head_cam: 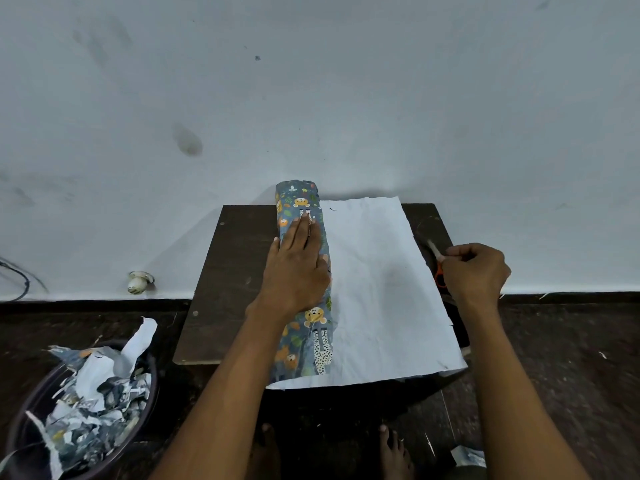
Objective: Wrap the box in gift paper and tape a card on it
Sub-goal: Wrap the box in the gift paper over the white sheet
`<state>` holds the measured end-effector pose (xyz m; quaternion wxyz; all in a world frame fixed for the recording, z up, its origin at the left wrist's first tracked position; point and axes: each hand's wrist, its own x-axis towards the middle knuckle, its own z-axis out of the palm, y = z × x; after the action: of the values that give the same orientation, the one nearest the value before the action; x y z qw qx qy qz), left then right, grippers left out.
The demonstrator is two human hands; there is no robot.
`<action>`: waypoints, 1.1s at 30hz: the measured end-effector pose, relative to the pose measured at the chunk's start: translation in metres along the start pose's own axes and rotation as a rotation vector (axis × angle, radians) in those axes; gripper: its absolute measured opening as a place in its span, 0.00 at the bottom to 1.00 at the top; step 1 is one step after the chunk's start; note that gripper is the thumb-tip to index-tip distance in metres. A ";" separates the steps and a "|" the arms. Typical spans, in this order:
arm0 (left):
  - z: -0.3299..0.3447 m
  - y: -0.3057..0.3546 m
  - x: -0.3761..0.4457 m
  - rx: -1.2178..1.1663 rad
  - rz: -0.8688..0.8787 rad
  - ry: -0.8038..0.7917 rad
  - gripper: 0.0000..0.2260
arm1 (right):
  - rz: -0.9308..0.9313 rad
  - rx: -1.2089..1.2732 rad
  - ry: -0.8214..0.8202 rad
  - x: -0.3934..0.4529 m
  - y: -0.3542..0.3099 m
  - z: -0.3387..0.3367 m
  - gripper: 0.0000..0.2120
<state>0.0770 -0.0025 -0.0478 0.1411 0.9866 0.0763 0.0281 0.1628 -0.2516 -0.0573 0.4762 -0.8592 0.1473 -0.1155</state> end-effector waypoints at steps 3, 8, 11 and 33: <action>-0.001 0.002 0.000 -0.021 -0.005 -0.006 0.28 | -0.011 -0.064 0.000 -0.002 0.002 0.002 0.05; -0.001 0.002 0.001 -0.001 0.001 -0.009 0.28 | -0.065 -0.147 0.005 -0.007 -0.001 0.004 0.04; -0.002 0.001 0.000 0.025 0.009 -0.009 0.28 | -0.152 -0.210 0.031 -0.012 -0.007 0.004 0.05; 0.001 0.000 0.001 0.024 0.015 -0.022 0.28 | -0.116 0.049 -0.270 -0.038 -0.050 -0.002 0.13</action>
<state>0.0781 -0.0024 -0.0489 0.1299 0.9891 0.0675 0.0172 0.1339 -0.2142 -0.0157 0.5049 -0.8622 0.0293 -0.0296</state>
